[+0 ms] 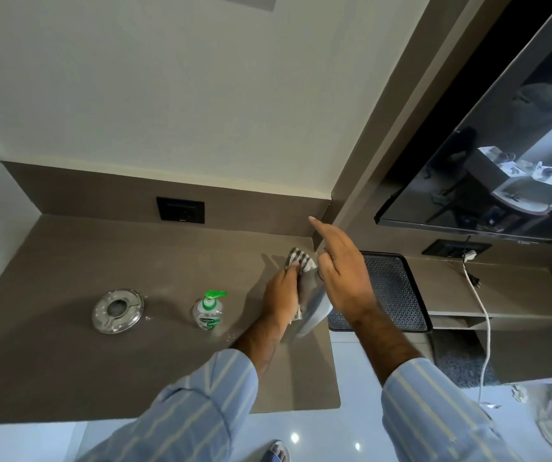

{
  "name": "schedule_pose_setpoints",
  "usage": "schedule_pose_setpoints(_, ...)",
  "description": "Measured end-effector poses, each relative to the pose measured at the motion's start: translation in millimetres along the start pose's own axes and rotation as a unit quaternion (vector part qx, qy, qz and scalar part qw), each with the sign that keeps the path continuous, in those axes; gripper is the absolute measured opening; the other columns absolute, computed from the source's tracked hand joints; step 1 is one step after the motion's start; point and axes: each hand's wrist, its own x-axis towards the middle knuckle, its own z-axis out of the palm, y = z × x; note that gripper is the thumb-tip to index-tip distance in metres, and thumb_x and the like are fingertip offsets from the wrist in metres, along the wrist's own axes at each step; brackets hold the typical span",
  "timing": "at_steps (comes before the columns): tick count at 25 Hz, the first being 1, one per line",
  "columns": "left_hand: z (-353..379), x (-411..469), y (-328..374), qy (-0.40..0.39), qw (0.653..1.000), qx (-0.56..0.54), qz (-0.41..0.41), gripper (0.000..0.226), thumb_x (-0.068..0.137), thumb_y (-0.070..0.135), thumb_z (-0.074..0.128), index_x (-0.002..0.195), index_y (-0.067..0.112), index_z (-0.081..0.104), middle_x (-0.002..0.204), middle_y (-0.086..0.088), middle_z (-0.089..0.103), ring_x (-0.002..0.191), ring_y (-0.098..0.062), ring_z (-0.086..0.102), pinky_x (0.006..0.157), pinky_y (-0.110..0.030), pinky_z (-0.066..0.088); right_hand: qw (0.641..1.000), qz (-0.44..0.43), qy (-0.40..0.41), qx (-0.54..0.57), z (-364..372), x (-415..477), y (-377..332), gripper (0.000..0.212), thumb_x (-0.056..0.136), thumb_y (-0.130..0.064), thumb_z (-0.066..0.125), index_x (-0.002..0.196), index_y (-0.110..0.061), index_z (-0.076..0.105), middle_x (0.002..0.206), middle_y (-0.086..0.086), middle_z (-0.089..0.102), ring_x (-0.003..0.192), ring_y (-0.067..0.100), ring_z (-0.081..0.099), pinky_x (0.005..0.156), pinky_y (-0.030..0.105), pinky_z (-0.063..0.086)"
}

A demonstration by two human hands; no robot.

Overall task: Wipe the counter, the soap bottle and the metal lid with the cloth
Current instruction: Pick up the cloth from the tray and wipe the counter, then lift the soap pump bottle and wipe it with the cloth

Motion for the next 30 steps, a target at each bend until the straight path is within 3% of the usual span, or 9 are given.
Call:
schedule_pose_setpoints(4,-1,-17,-9,0.021,0.991,-0.124,0.049,0.028,0.099,0.049,0.052,0.100,0.042,0.079,0.100,0.015,0.082,0.100,-0.001,0.074,0.091,-0.026,0.056,1.000,-0.019,-0.004,-0.003,2,5,-4,0.060,0.093,-0.015,0.037,0.150,-0.028,0.051,0.145,-0.002,0.055,0.134,0.008,0.048,0.113,0.024,0.038)
schedule_pose_setpoints(7,-3,-23,-5,0.049,0.995,-0.079,0.040,0.036,0.105,0.041,0.049,0.115,0.017,0.074,0.113,-0.006,0.078,0.109,-0.021,0.072,0.101,-0.042,0.055,0.999,-0.022,-0.006,-0.028,-2,-2,2,0.055,0.093,-0.021,0.033,0.138,-0.028,0.063,0.140,-0.005,0.057,0.127,0.003,0.049,0.107,0.020,0.041)
schedule_pose_setpoints(11,-24,-26,37,0.064,0.991,-0.117,0.020,0.030,0.104,0.039,0.051,0.095,0.021,0.074,0.100,-0.003,0.077,0.101,-0.026,0.071,0.085,-0.034,0.056,0.998,-0.014,-0.020,-0.050,-2,3,-4,0.038,0.095,-0.020,0.043,0.115,-0.019,0.075,0.132,-0.004,0.060,0.117,0.001,0.052,0.105,0.030,0.047)
schedule_pose_setpoints(14,-57,-30,77,0.053,0.983,-0.176,0.031,0.042,0.098,0.051,0.053,0.112,0.019,0.077,0.106,-0.004,0.080,0.099,-0.024,0.075,0.084,-0.037,0.059,0.992,-0.014,-0.027,-0.119,-11,-1,-10,0.035,0.099,-0.026,0.053,0.129,-0.017,0.068,0.144,0.005,0.054,0.140,0.021,0.047,0.117,0.041,0.040)
schedule_pose_setpoints(17,-107,-27,101,0.059,0.975,-0.194,0.090,0.043,0.090,0.060,0.054,0.106,0.028,0.078,0.105,0.002,0.082,0.090,-0.016,0.078,0.071,-0.026,0.056,0.959,-0.176,0.080,-0.209,-17,-7,-31,0.054,0.099,-0.047,0.053,0.144,-0.018,0.053,0.159,0.011,0.040,0.155,0.027,0.025,0.127,0.045,0.021)
schedule_pose_setpoints(19,-144,-22,97,0.093,0.980,-0.146,0.102,0.051,0.088,0.066,0.049,0.110,0.030,0.077,0.105,0.002,0.081,0.088,-0.019,0.077,0.071,-0.027,0.057,0.960,-0.228,0.088,-0.137,10,-16,-44,0.040,0.101,-0.049,0.050,0.128,-0.020,0.058,0.139,0.007,0.056,0.139,0.020,0.048,0.118,0.038,0.038)
schedule_pose_setpoints(22,-190,-14,65,0.185,0.979,0.035,0.078,0.058,0.090,0.073,0.040,0.102,0.025,0.072,0.095,0.001,0.075,0.083,-0.020,0.069,0.077,-0.037,0.056,0.998,-0.008,-0.052,0.028,82,-43,-50,0.016,0.096,-0.040,0.062,0.097,-0.025,0.058,0.091,0.000,0.068,0.083,0.018,0.066,0.077,0.040,0.058)
schedule_pose_setpoints(26,-197,-5,16,0.181,0.948,0.196,0.171,0.049,0.094,0.062,0.041,0.070,0.023,0.059,0.071,0.009,0.064,0.064,-0.005,0.058,0.058,-0.029,0.040,0.968,0.118,-0.202,0.090,172,-48,-23,0.052,0.074,-0.023,0.089,0.121,-0.013,0.067,0.122,0.007,0.069,0.113,0.023,0.064,0.098,0.029,0.047)
schedule_pose_setpoints(30,-185,-2,-24,0.056,0.842,0.416,0.338,0.049,0.100,0.048,0.039,0.132,0.020,0.065,0.130,-0.007,0.070,0.114,-0.021,0.065,0.097,-0.040,0.054,0.954,0.143,-0.213,0.154,218,-40,-20,0.027,0.066,-0.025,0.079,0.089,-0.031,0.065,0.088,-0.013,0.069,0.089,0.013,0.064,0.067,0.010,0.046)
